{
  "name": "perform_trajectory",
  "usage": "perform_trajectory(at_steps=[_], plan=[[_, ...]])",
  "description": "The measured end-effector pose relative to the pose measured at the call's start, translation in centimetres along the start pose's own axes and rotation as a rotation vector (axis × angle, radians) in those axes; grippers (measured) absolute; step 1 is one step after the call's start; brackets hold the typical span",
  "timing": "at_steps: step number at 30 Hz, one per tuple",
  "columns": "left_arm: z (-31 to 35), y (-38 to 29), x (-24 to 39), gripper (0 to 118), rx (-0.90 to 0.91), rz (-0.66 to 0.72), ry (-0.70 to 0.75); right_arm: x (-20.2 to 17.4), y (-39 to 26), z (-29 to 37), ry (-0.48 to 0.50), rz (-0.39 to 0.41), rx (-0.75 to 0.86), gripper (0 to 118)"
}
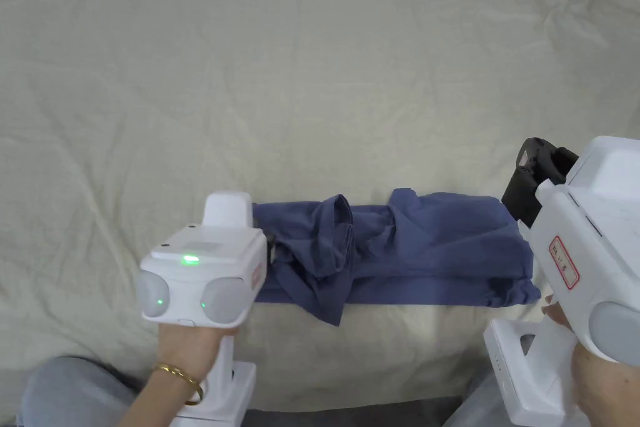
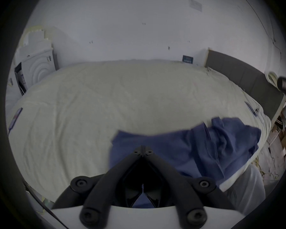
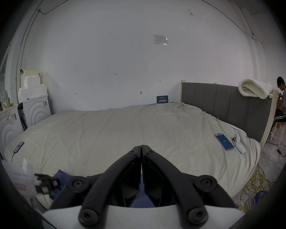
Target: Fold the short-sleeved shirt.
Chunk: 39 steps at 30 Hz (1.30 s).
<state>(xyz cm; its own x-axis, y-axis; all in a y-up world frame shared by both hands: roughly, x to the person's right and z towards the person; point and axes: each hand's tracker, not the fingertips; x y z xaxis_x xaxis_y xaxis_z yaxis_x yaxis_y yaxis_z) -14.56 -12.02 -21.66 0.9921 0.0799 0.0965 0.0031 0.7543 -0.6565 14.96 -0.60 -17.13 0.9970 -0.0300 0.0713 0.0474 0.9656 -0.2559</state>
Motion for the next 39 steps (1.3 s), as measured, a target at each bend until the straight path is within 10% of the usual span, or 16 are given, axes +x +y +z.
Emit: perform_trajectory(at_steps=[19,37,39], plan=[[-1.9,0.7,9.5,0,-0.070,-0.130,-0.161,1.1,0.0,0.3,-0.027,0.016,0.006,0],[2.5,11.9,-7.4,0,-0.106,0.282,-0.409,1.2,0.5,0.5,-0.029,0.008,0.020,0],[1.7,11.7,-9.8,27,-0.177,0.341,-0.471,1.0,0.5,0.4,-0.025,0.011,0.019,0]])
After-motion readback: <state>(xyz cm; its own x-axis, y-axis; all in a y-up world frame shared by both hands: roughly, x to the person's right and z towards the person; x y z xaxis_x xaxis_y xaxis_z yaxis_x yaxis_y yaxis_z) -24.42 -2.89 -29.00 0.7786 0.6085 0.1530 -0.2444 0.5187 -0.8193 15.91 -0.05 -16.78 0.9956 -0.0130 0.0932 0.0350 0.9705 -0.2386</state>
